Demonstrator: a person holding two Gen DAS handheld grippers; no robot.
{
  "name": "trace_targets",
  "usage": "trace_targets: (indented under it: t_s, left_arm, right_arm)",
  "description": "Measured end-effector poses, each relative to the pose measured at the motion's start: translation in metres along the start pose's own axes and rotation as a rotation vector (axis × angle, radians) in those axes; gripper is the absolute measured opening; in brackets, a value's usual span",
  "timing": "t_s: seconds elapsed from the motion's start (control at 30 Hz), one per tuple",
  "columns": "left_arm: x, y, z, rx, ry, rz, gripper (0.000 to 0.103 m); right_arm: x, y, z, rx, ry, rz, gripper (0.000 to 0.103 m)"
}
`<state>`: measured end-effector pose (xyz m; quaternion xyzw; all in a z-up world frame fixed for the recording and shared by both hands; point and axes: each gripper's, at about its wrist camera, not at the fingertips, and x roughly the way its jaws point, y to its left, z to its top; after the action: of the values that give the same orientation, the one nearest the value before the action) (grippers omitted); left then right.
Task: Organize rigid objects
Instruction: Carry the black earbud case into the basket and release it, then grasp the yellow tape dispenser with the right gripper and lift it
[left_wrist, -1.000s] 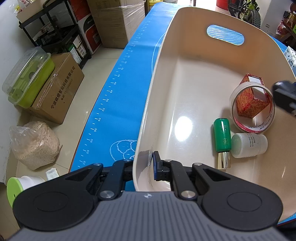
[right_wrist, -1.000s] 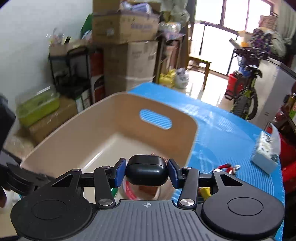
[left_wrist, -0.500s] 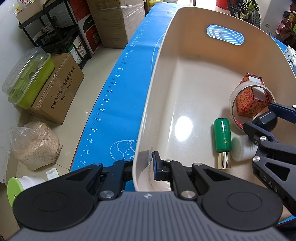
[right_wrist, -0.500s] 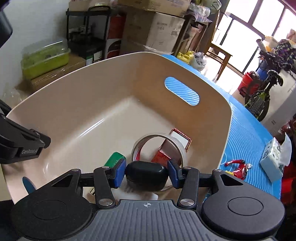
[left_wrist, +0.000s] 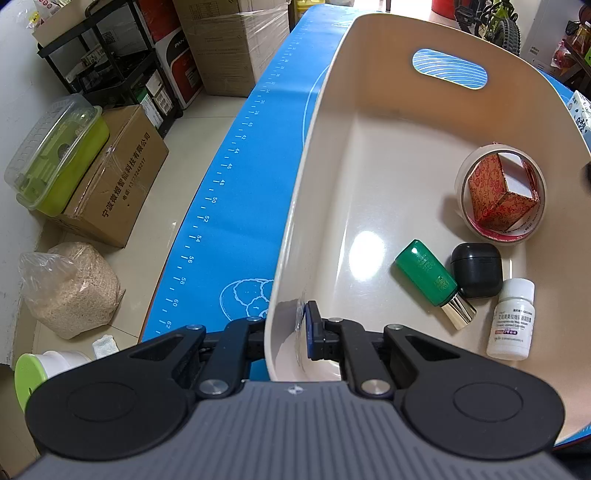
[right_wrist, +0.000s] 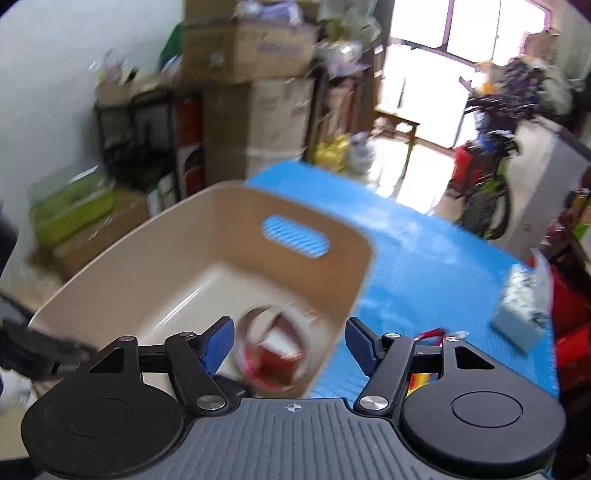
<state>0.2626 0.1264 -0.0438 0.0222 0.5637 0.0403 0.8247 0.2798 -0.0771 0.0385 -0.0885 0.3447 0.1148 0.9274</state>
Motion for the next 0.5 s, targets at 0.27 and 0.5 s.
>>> trace_targets:
  t_s: [0.27, 0.5]
  left_arm:
    - [0.0, 0.0, 0.0, 0.0, 0.0, 0.001, 0.014]
    - [0.001, -0.001, 0.0, 0.004, 0.002, 0.009, 0.014]
  right_arm:
    - [0.008, -0.075, -0.009, 0.154, 0.017, -0.151, 0.075]
    - [0.053, -0.108, -0.047, 0.216, 0.146, -0.164, 0.075]
